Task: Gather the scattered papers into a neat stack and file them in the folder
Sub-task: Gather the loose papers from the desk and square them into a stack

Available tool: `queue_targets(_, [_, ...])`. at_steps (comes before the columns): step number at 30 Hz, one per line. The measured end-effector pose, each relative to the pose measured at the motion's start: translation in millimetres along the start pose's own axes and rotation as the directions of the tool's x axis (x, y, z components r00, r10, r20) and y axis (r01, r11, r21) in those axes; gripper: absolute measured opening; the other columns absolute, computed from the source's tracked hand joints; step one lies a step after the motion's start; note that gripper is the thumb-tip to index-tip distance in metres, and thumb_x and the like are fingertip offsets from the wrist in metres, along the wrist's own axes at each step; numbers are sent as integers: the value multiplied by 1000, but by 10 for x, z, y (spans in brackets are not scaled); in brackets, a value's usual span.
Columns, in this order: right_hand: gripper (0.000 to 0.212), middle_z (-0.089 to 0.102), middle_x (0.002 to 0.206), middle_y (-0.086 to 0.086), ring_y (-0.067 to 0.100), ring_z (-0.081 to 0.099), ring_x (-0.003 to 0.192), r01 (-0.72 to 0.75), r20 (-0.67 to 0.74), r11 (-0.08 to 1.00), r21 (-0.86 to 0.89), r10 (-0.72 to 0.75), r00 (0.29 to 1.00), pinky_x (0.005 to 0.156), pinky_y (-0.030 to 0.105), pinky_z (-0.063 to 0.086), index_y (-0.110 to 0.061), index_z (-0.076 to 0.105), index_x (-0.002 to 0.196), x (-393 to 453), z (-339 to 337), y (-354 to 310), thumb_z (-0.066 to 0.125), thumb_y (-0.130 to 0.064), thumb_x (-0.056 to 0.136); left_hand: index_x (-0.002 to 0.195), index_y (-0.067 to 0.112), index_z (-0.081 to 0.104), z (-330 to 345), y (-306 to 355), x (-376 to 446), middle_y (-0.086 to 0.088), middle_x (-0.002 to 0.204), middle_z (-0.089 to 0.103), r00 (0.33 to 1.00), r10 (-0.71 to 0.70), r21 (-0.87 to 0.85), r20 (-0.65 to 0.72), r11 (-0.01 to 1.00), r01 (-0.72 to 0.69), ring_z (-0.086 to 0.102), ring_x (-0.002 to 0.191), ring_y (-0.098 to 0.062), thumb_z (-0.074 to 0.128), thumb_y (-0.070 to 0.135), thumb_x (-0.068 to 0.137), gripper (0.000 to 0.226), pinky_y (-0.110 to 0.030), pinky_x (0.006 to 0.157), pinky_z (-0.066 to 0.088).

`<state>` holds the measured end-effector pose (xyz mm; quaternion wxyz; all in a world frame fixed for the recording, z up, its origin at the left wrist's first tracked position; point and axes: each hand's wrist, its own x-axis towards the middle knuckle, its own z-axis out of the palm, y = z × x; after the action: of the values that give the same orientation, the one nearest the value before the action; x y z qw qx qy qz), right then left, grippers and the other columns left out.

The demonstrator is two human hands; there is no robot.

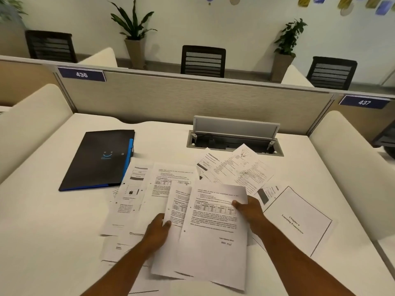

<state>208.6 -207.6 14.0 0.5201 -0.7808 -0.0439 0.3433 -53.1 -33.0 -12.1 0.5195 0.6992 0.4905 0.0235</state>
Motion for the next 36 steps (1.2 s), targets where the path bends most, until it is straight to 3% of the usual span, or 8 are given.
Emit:
queue_targets(5, [32,73,105,7,22,73,88,33,33,998,-46,-31,999,58,28,60,-11,59,121,-94,259,72,73,-14,92,126,21,53,11,-5,4,3,122,62,998,-2,-123,67,992,10,59,108,-16,56,33,96,32,-32,92,50])
queue_targets(9, [44,71,120,8,26,70,105,113,139,992,-64,-103,985,90,46,61,-15,56,129,-153,377,95,76,-23,91,118,27,50,19,-22,22,8,114,62,995,-9,-139,102,990,24,60,102,-11,68,23,89,34,-23,79,50])
queue_targets(13, [57,64,127,3,25,65,113,148,178,974,-170,-117,977,96,46,58,-20,46,138,-211,422,120,75,-36,91,119,25,47,57,3,27,5,117,60,992,-23,-141,124,989,40,58,104,-13,60,9,91,35,-23,82,49])
queue_targets(17, [64,58,132,0,24,60,120,128,85,969,-213,-112,990,102,44,53,-15,41,145,-210,361,200,74,-32,92,125,27,45,22,59,18,5,122,56,991,-9,-167,136,986,32,54,108,-14,52,7,95,36,-29,91,48])
queue_targets(23, [50,73,116,-3,17,73,99,92,83,996,-23,-89,992,80,32,60,-20,59,128,-245,309,246,80,-35,85,123,39,42,-15,203,6,21,113,54,987,30,-265,157,964,12,51,104,-7,51,12,98,37,-39,95,43])
queue_targets(27, [43,79,111,-2,21,77,96,82,170,979,184,-113,979,77,37,63,-21,68,121,-318,316,183,83,-33,82,120,42,40,15,351,-47,26,109,53,989,84,-317,121,948,-42,53,100,-3,50,15,100,35,-36,90,44])
queue_targets(32, [33,78,106,-4,20,79,86,188,35,965,180,-197,980,65,40,65,-28,63,118,-414,395,-41,78,-29,89,144,36,31,42,558,-144,17,135,44,979,192,-300,64,940,-165,43,123,-11,41,21,103,44,-39,107,38])
queue_targets(36, [30,74,105,-9,8,77,83,351,-49,928,124,-348,936,56,25,61,-34,59,116,-567,418,-267,74,-37,91,149,30,26,38,725,-194,11,142,40,964,262,-268,-47,926,-265,44,130,-18,38,22,104,47,-42,108,41])
